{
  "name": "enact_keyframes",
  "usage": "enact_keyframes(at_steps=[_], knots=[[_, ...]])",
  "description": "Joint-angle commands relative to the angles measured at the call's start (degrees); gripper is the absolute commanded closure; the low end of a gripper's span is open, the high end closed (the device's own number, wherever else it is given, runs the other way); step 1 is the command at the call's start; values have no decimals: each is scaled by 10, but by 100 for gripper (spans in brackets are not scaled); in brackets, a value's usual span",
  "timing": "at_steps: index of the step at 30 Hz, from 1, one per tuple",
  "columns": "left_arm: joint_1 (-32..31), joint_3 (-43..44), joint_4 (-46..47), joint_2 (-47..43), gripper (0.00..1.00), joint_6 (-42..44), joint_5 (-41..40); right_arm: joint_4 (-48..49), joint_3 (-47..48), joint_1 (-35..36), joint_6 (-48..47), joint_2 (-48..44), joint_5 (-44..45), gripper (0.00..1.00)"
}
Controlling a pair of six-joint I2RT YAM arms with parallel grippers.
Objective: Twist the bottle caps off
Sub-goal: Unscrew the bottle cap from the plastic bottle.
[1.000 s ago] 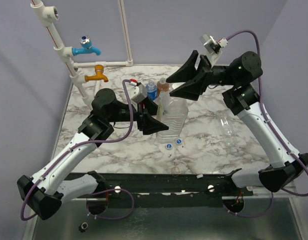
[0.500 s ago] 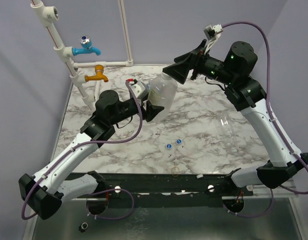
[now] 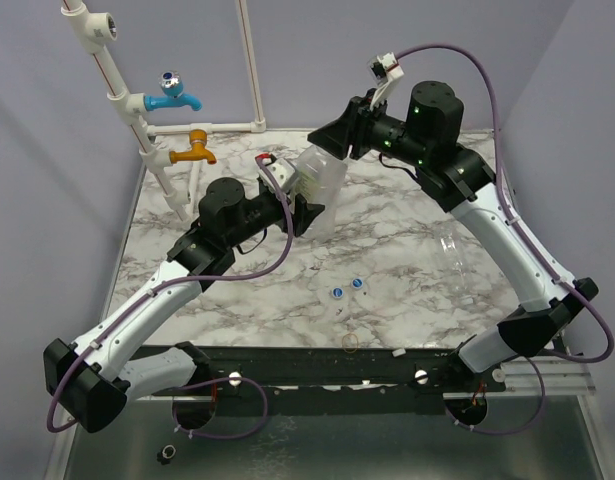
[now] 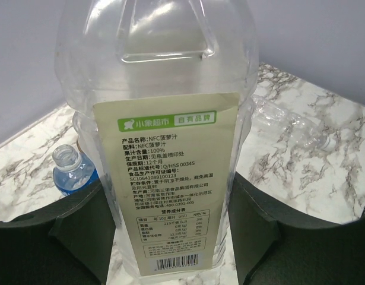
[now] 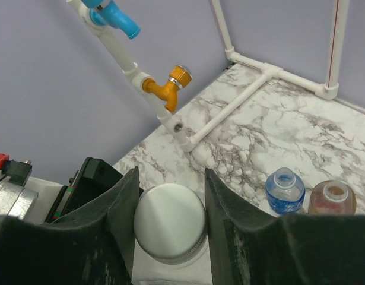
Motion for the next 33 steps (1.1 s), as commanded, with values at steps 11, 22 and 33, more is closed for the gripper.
enact_keyframes(at_steps=[11,22,33], knots=[[-3,19,38,-14,100,-102,161,71,-35,8,-64,-48,-129,96],[-2,65,39,-14,100,-175,431,135,-100,7,-78,-113,-488,97],[-1,54,19,-26,100,-105,349,64,-87,6,-102,-139,-233,27]])
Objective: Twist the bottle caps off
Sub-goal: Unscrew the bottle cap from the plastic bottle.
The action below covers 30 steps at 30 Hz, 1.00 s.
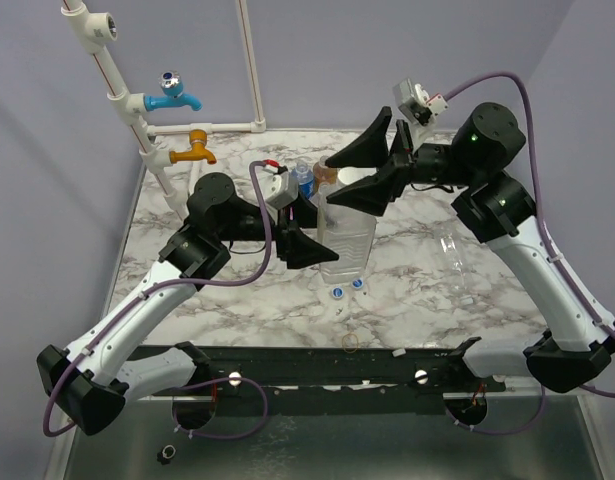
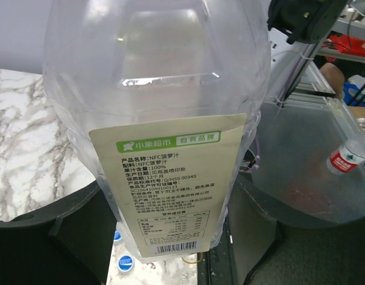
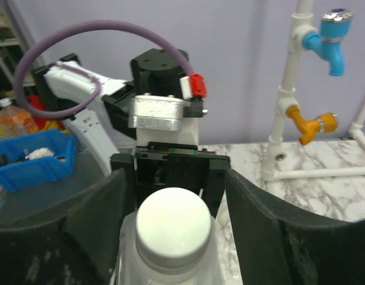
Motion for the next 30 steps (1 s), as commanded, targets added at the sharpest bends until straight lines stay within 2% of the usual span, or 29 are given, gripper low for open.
enact_keyframes(at_steps=[1,2,6,8,15,23,30], knots=[[1,8,13,-19,100,41,-72,-59,5,8,-28,-14,181,14],[1,4,14,-20,100,54,-106,-62,8,8,-25,-13,226,1],[0,-5,14,-16,100,94,-239,-73,22,8,5,-1,342,0],[0,-5,14,-13,100,100,-301,-83,37,8,18,12,362,0],[0,-10,3,-3,100,121,-413,-104,77,8,39,63,395,0],[-2,-17,-12,9,100,139,-460,-122,144,9,47,129,369,13],[-3,-19,-11,11,100,138,-467,-117,146,10,53,145,348,24]])
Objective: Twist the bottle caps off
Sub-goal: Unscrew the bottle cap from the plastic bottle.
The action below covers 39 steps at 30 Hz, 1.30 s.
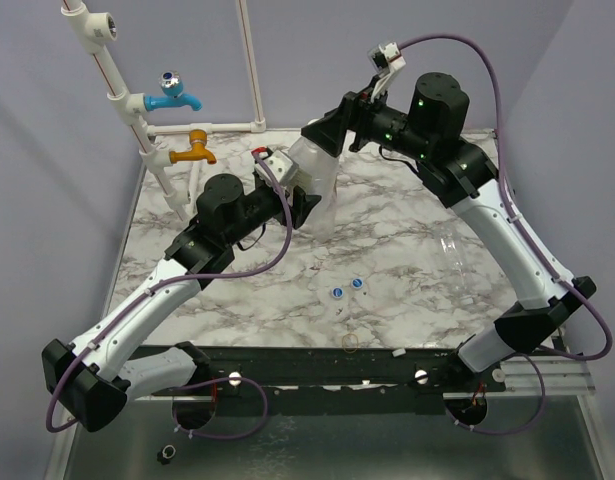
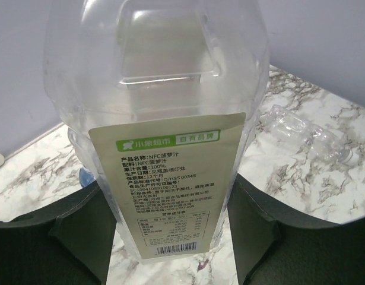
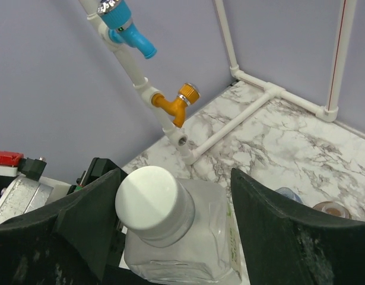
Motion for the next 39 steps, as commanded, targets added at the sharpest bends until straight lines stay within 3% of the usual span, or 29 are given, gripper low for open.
enact_keyframes(at_steps=[1,5,10,13,19,28,35,36,37,38,39], knots=[[-3,-2,6,0,100,7,-20,1,7,4,7,4,-20,26],[-4,-3,9,2,100,3,-18,7,2,6,8,6,-32,42],[-4,-2,11,2,100,-7,-9,14,-8,7,-1,0,-46,75],[-4,-1,11,1,100,-19,19,26,-23,7,-14,-17,-58,89],[-3,4,18,-8,100,-65,156,38,-46,6,-64,-57,-162,100],[-3,7,13,-11,100,-113,422,11,-80,5,-121,-108,-442,99],[-2,11,9,-10,100,-109,420,-1,-99,4,-129,-129,-445,97],[-2,12,9,-10,100,-106,414,-7,-97,5,-132,-131,-428,92],[-2,13,8,-10,100,-102,405,-9,-96,5,-132,-134,-404,80],[-2,14,7,-10,100,-98,394,-9,-97,5,-130,-137,-363,60],[-2,14,6,-10,100,-91,382,-7,-97,4,-126,-140,-318,52]])
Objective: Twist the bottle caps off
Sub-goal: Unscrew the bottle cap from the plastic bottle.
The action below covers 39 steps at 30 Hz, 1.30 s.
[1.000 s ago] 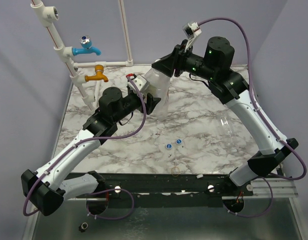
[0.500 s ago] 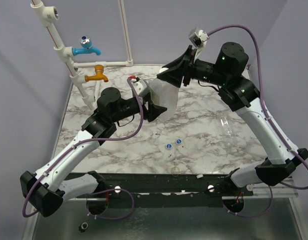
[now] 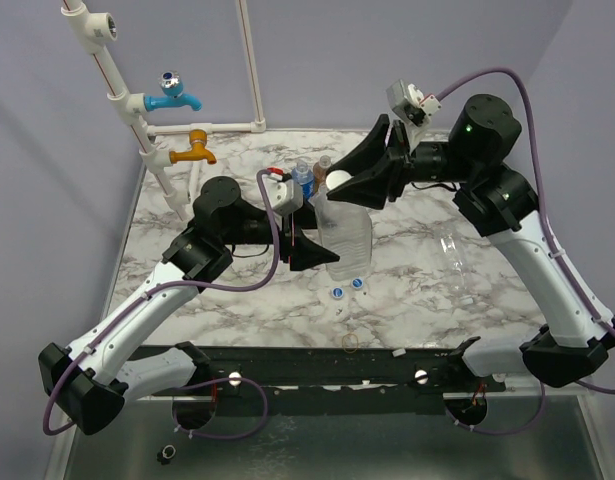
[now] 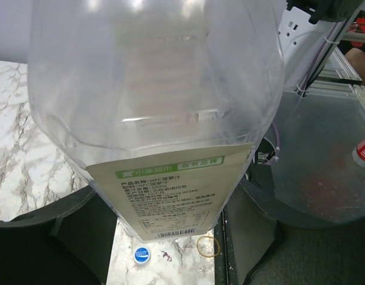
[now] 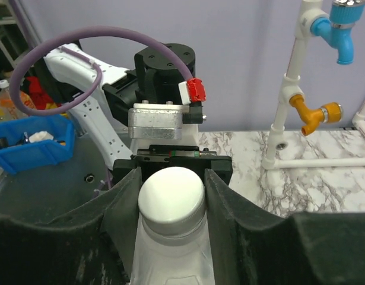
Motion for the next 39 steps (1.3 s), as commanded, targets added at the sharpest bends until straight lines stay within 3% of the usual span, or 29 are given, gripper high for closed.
enact_keyframes(at_steps=[1,3,5,11,18,25,33,39], knots=[[2,14,-1,2,100,-11,-42,-30,-4,9,-13,-19,93,38],[2,13,-1,3,100,3,-85,-29,5,9,3,-16,184,10],[1,12,-2,4,100,13,-137,-32,16,9,16,-9,255,0],[1,10,-4,11,100,26,-269,-45,56,9,69,30,367,0],[1,7,-4,14,100,35,-357,-36,59,10,114,56,397,0],[2,7,-25,21,100,32,-363,-18,68,11,118,83,357,1],[0,10,-44,24,100,23,-351,-20,91,22,101,117,302,14],[0,13,-47,26,100,12,-340,-31,67,29,80,112,321,27]])
